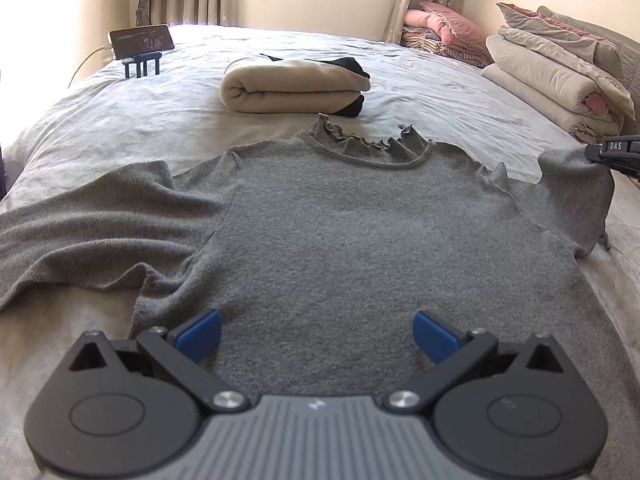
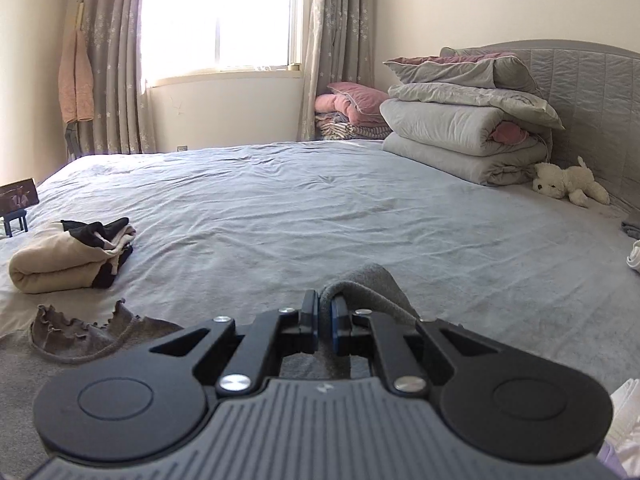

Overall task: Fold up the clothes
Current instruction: 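Lift and fold the held sleeve across the body toward the collar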

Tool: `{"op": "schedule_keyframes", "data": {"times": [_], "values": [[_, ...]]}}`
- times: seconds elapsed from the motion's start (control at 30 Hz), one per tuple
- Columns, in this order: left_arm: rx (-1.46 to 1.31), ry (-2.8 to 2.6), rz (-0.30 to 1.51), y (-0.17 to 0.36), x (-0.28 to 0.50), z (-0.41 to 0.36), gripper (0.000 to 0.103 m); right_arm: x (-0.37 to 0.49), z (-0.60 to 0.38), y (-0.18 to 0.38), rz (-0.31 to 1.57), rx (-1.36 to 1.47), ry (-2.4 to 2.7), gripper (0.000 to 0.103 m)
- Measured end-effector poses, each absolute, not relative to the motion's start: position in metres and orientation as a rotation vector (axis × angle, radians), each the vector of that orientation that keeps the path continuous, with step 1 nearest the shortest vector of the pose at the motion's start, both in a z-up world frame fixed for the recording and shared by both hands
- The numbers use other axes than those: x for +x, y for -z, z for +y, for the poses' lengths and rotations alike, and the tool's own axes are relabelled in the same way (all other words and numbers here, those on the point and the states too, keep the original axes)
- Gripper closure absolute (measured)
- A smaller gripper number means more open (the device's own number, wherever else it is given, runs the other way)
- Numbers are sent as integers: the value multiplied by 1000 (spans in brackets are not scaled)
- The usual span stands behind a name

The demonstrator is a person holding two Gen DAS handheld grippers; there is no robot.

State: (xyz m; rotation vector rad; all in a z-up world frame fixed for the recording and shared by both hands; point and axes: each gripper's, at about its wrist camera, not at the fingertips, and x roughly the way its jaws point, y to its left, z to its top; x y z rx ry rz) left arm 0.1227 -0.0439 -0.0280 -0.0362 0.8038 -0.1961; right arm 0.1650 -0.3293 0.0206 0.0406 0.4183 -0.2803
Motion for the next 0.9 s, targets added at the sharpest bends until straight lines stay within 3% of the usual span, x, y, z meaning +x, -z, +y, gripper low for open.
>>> {"op": "schedule_keyframes", "data": {"times": [0.27, 0.77, 0.87, 0.9], "values": [[-64, 182, 814, 25, 125, -37, 1, 163, -267, -29, 434, -44, 75, 95], [-79, 177, 819, 26, 126, -34, 1, 180, -239, 40, 649, -22, -41, 93], [-80, 180, 823, 24, 125, -35, 1, 174, -244, 34, 674, 59, -48, 71], [-78, 184, 824, 23, 125, -35, 1, 171, -246, 30, 684, 86, -49, 46]]}}
